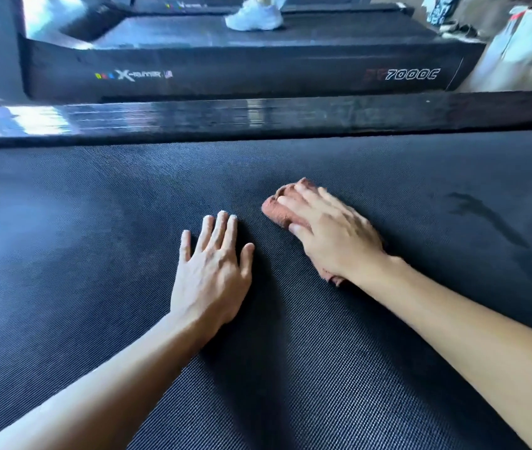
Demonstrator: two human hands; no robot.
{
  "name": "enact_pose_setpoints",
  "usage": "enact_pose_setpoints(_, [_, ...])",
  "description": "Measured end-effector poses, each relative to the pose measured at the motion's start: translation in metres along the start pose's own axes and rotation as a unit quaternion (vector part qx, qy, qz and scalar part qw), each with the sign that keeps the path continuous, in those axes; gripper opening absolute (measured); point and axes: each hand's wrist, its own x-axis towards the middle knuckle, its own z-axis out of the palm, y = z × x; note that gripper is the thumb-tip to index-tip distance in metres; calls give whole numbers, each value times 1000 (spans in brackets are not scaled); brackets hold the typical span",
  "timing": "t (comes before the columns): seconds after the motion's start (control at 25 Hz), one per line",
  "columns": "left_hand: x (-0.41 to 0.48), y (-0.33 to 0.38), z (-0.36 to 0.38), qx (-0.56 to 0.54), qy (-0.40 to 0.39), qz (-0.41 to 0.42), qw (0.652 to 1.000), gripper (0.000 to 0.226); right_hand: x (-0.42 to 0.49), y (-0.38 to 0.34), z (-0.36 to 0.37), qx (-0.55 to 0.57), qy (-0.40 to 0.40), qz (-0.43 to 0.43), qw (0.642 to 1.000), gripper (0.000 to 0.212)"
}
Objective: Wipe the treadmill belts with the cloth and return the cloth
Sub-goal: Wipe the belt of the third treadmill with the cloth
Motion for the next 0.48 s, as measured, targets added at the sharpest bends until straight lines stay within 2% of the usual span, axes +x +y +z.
enact_pose_setpoints(0.12, [-1,1,0,6,-4,3,1000,79,41,8,-5,-26,33,141,989,51])
enact_pose_setpoints(0.16, [-1,0,-1,7,-6,2,1000,78,46,0,3,-43,42,134,989,52])
enact_pose_setpoints(0.28, [0,0,1,11,-6,1,1000,76,48,-12,12,-13,-8,-25,1000,52])
enact_pose_setpoints(0.32, [0,-1,2,13,-5,1,1000,75,57,-1,8,-1,-22,-28,999,52])
enact_pose_setpoints(0.44, [-1,-2,4,11,-1,1,1000,73,103,19,7,-18,23,140,990,49])
enact_pose_setpoints(0.48, [-1,-1,3,11,-1,1,1000,73,116,14,12,-24,35,165,985,49])
